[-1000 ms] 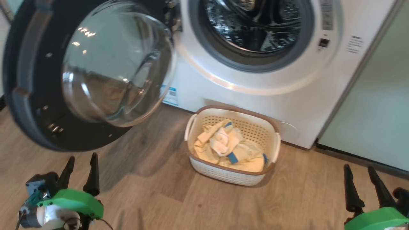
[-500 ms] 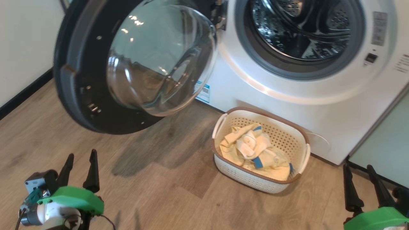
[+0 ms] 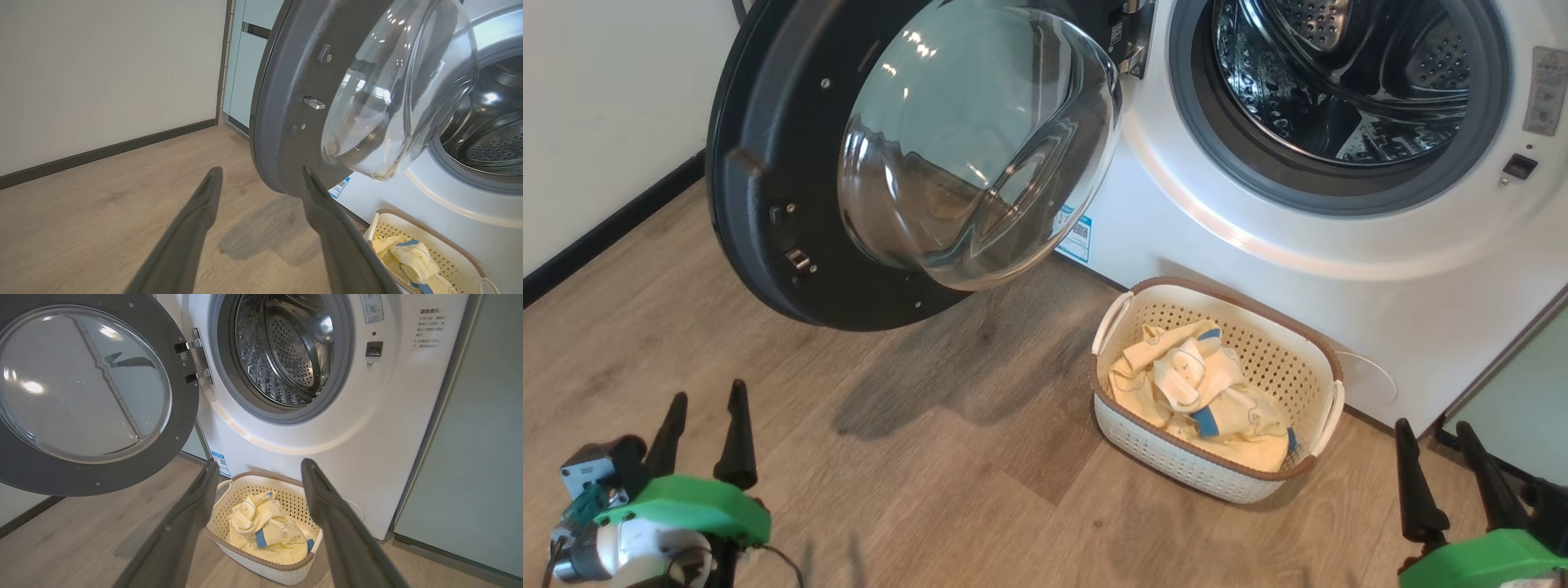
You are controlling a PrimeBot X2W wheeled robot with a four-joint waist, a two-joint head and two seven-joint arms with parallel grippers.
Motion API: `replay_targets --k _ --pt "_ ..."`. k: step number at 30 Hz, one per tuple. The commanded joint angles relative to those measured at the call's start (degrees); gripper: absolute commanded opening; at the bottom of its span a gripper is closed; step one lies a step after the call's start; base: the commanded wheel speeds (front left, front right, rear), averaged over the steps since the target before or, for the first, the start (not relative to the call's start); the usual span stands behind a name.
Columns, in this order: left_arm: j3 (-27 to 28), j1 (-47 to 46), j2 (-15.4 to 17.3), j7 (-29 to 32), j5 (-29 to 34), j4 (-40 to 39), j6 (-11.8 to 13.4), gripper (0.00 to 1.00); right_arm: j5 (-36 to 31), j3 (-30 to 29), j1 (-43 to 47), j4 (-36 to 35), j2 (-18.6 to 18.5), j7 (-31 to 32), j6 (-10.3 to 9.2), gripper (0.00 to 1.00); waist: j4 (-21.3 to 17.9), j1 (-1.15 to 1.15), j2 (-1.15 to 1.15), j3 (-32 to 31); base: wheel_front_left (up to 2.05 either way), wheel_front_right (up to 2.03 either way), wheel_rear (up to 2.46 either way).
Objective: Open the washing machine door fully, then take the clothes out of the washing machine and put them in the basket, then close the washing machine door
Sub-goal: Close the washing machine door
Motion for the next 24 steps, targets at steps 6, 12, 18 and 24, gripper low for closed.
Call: replay_targets --k 6,12,18,24 --pt "3.0 -2.3 1.0 -0.4 -1.1 -2.4 -0.1 0.12 -0.1 1.2 -2.8 -1.7 -1.3 -0.5 0.20 1.00 -0.6 0.00 0.00 -0.1 0.00 0.00 0.00" --pt "4.1 -3.8 1.8 -0.4 -10.9 -2.8 -0.1 0.00 0.0 1.4 -2.8 -1.6 -1.5 -0.5 0.20 1.00 -1.4 0.00 0.00 0.0 0.00 0.00 0.00" --pt "6.1 -7.9 6.3 2.7 -26.0 -1.4 -0.1 0.00 0.0 1.9 -3.0 -1.5 -2.5 -0.5 0.20 1.00 -2.5 0.00 0.00 0.8 0.00 0.00 0.00" --pt "10.4 -14.6 11.3 8.6 -40.4 3.8 -0.1 0.00 0.0 1.9 -3.2 -1.7 -3.3 -0.5 0.20 1.00 -3.7 0.00 0.00 2.4 0.00 0.00 0.00"
